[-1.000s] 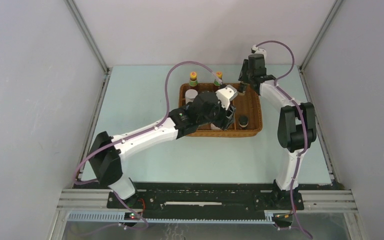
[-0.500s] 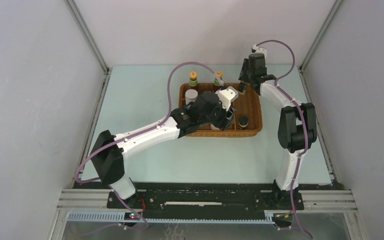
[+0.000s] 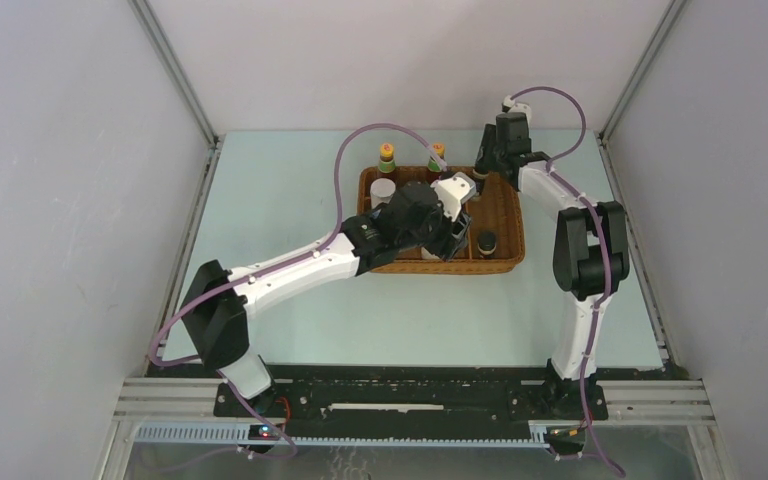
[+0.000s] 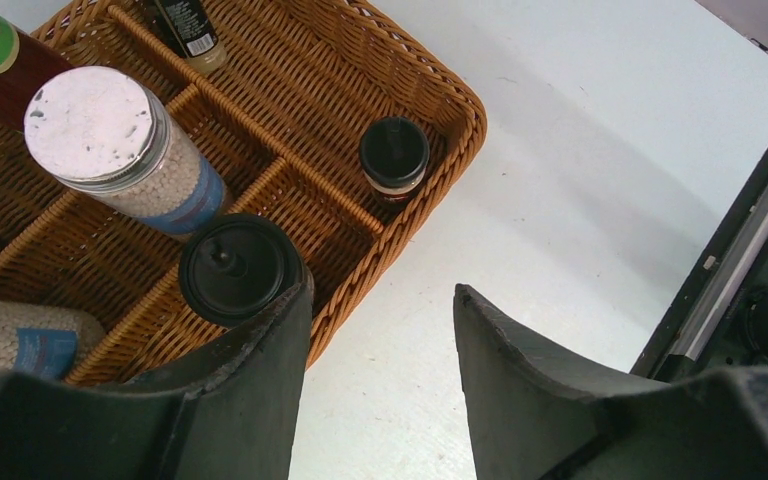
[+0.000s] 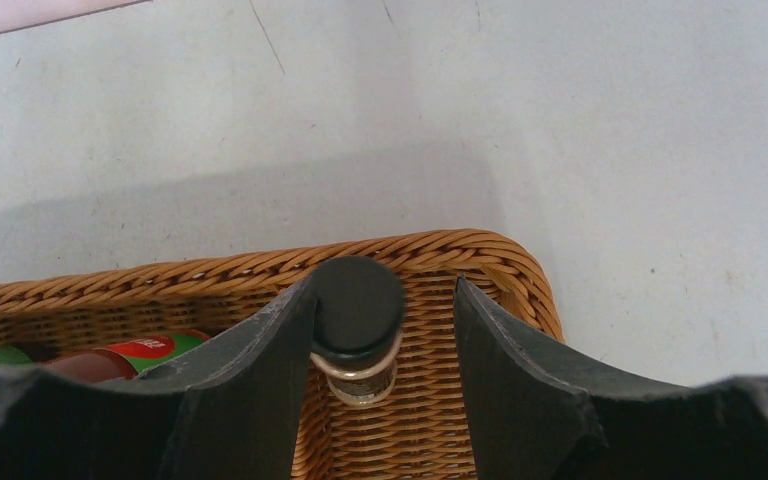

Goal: Organize the condiment bottles
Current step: Place the bottle in the storage box.

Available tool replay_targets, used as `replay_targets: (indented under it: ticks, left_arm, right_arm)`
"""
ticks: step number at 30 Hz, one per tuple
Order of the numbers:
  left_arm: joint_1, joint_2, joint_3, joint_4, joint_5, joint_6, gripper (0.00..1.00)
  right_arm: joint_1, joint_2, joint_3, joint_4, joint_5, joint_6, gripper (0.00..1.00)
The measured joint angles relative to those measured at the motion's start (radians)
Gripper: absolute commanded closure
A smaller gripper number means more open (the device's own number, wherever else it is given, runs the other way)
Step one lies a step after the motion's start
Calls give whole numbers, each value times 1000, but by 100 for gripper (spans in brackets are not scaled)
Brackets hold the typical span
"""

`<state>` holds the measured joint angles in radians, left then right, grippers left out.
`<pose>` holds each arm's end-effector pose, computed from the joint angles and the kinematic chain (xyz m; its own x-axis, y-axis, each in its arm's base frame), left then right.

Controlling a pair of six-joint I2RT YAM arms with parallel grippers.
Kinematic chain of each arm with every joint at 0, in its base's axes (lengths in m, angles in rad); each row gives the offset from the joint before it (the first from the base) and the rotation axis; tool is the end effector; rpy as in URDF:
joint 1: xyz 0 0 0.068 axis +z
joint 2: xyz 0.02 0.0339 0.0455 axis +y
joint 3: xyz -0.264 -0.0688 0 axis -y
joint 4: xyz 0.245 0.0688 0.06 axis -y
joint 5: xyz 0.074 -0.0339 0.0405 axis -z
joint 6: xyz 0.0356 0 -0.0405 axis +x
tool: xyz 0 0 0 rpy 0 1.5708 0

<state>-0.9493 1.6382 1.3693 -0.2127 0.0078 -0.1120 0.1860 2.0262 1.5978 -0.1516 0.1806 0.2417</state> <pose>0.2251 -0.3148 0.3189 -0.3593 0.3098 -0.8803 0.7817 0.6151 -0.1026 0.4681 0.0816 0.2436 -0.5311 0.1397 -0.8357 0.0956 0.9899 0.1046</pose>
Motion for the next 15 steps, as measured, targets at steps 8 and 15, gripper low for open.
replay_targets:
  ticks: [8, 15]
  left_arm:
    - [4, 0, 0, 0, 0, 0, 41]
    - [4, 0, 0, 0, 0, -1, 41]
  right_arm:
    - [-2, 1, 0, -1, -6, 0, 39]
    - [-2, 1, 0, -1, -8, 0, 40]
